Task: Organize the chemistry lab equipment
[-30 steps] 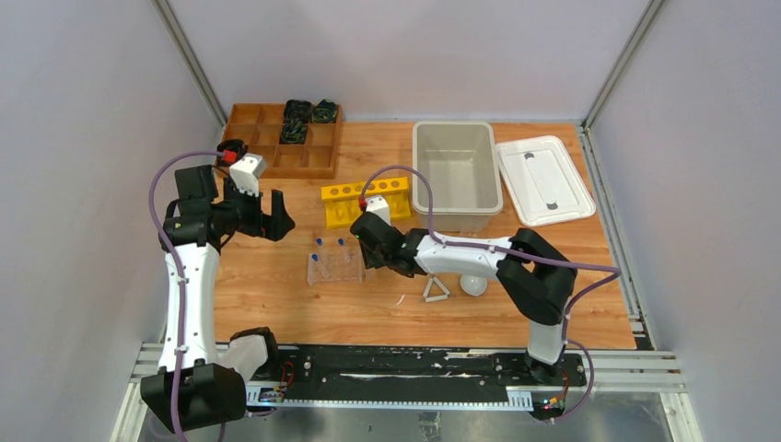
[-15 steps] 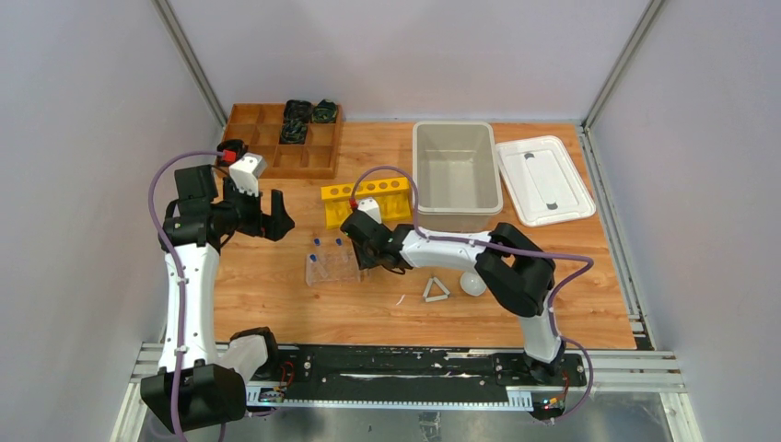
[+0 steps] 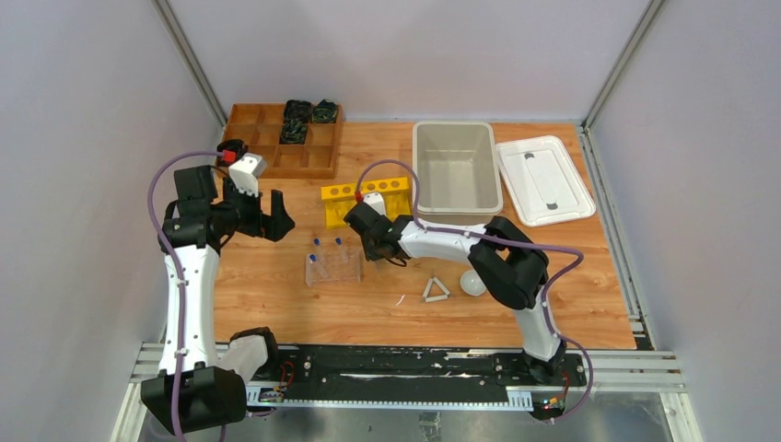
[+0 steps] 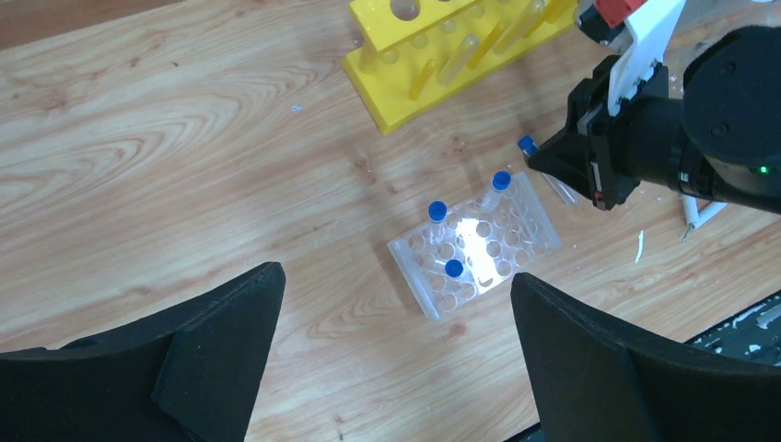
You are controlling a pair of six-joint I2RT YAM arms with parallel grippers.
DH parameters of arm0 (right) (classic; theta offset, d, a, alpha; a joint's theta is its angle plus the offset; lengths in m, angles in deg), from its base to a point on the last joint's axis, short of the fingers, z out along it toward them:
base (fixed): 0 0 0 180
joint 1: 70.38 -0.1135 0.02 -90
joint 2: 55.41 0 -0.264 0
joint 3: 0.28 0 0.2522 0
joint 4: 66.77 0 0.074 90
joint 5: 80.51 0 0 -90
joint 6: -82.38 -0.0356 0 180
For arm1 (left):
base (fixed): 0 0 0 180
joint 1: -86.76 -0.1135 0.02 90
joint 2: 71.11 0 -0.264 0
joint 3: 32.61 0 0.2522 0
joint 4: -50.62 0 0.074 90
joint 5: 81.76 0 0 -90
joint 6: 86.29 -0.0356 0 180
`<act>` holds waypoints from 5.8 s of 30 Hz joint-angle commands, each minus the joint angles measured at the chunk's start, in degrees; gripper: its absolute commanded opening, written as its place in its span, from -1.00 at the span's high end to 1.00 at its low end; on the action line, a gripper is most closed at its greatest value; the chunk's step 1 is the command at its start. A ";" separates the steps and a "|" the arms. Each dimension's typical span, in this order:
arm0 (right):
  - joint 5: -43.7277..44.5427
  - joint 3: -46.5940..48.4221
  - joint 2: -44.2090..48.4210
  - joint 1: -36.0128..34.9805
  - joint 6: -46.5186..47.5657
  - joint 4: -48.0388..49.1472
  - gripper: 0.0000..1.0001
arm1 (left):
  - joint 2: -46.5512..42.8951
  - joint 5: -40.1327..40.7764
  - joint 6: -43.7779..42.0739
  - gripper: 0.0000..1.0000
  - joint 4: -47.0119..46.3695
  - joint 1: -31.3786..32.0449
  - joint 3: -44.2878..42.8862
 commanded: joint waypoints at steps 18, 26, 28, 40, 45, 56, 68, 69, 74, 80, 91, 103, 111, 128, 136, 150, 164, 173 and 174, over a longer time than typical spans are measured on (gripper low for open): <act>-0.23 1.81 19.63 -5.61 -1.87 26.69 1.00 | -5.01 -20.82 3.90 -0.80 0.22 0.13 -0.69; 1.04 4.04 17.19 -9.30 -2.81 35.93 1.00 | -5.33 -26.01 4.68 -0.49 0.20 0.11 -0.40; 1.25 3.93 17.04 -9.85 -2.95 37.31 1.00 | -4.89 -26.03 4.44 -0.39 0.20 0.07 -0.05; -0.13 2.85 16.98 -10.46 -3.76 40.67 0.99 | -3.61 -25.86 3.32 0.55 0.32 0.12 0.84; -3.55 7.96 15.57 -9.47 -5.28 31.46 0.48 | -4.26 -25.12 1.11 0.81 0.21 0.15 1.30; -11.77 22.10 11.12 -5.23 -2.20 7.83 0.27 | -6.60 -21.90 -5.04 0.96 0.20 0.11 1.87; -16.47 27.83 8.78 -4.51 0.40 2.77 0.81 | -6.70 -21.47 -4.85 0.94 0.20 0.17 1.71; -16.29 27.46 9.03 -4.42 0.59 2.79 0.94 | -6.67 -21.24 -4.83 0.87 0.20 0.13 1.65; -11.20 21.80 13.51 -4.22 4.74 3.40 1.00 | -6.16 -17.13 -3.46 -0.72 0.31 0.08 0.61; -7.40 -0.15 23.78 -4.74 10.86 19.38 1.00 | -3.26 -8.74 -0.05 -1.00 0.29 0.10 -1.76; -4.82 -17.47 21.04 -9.93 24.99 40.72 1.00 | -1.09 -2.57 1.94 -1.00 0.03 0.09 -1.88; -3.87 -18.70 13.01 -11.08 26.10 48.68 1.00 | -1.55 -1.47 0.79 -1.00 0.03 0.09 -1.19; -2.86 -18.94 10.27 -11.21 26.59 49.86 1.00 | -1.38 -1.55 0.70 -1.00 0.07 0.08 -0.86; -0.69 -20.24 6.86 -11.65 26.60 52.07 1.00 | -1.61 -1.22 0.25 -1.00 0.03 0.10 -1.47; 1.28 -22.24 5.44 -12.04 26.92 55.79 1.00 | -1.95 -0.51 -0.62 -1.00 0.03 0.07 -1.43; -1.51 -22.37 13.17 -12.40 24.81 46.80 0.09 | -1.58 -0.72 -0.16 -1.00 0.56 0.07 -3.37; 4.48 -22.13 38.06 -3.51 9.92 1.76 0.00 | -3.65 -0.35 0.50 -1.00 1.87 0.08 -3.38; -2.32 -23.49 40.37 8.28 13.98 -7.09 0.14 | -3.91 0.35 0.99 -1.00 2.14 0.10 -3.02; -2.62 -22.85 39.53 8.60 14.75 -7.34 0.18 | -3.90 0.49 1.12 -1.00 2.14 0.09 -3.00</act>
